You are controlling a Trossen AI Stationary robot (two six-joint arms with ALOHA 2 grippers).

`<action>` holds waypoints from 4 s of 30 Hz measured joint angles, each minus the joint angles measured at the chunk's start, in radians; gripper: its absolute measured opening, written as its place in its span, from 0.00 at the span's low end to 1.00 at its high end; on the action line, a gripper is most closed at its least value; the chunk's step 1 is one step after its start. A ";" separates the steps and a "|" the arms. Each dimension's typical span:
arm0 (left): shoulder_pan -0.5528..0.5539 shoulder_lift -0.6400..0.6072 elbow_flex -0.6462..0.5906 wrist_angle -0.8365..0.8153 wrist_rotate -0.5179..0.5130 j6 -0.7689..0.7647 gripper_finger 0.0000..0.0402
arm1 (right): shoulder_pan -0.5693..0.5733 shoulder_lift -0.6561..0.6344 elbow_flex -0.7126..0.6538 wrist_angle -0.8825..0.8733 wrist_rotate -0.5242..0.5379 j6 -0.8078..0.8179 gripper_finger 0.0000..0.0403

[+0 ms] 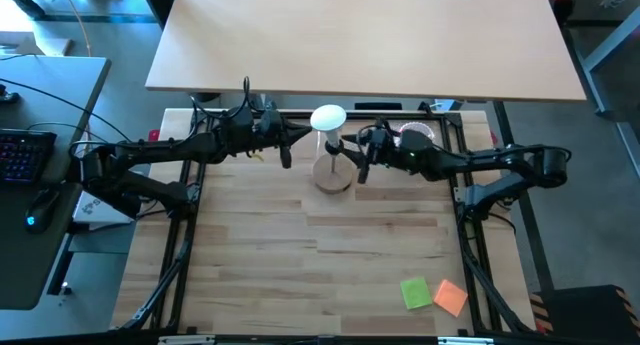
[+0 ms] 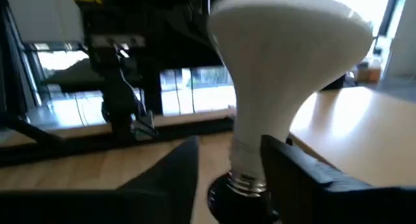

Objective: Screw lightbulb
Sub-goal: Insert the lightbulb into the lamp

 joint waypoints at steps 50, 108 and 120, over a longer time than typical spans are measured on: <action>-0.061 0.049 0.000 0.080 -0.045 0.019 0.00 | -0.058 0.099 0.068 0.123 -0.030 0.086 0.38; -0.072 0.049 0.001 0.069 -0.070 0.016 0.00 | -0.073 0.155 0.210 -0.097 -0.074 0.031 0.37; -0.073 0.049 0.001 0.064 -0.070 0.017 0.00 | -0.079 0.157 0.344 -0.364 -0.080 0.006 0.37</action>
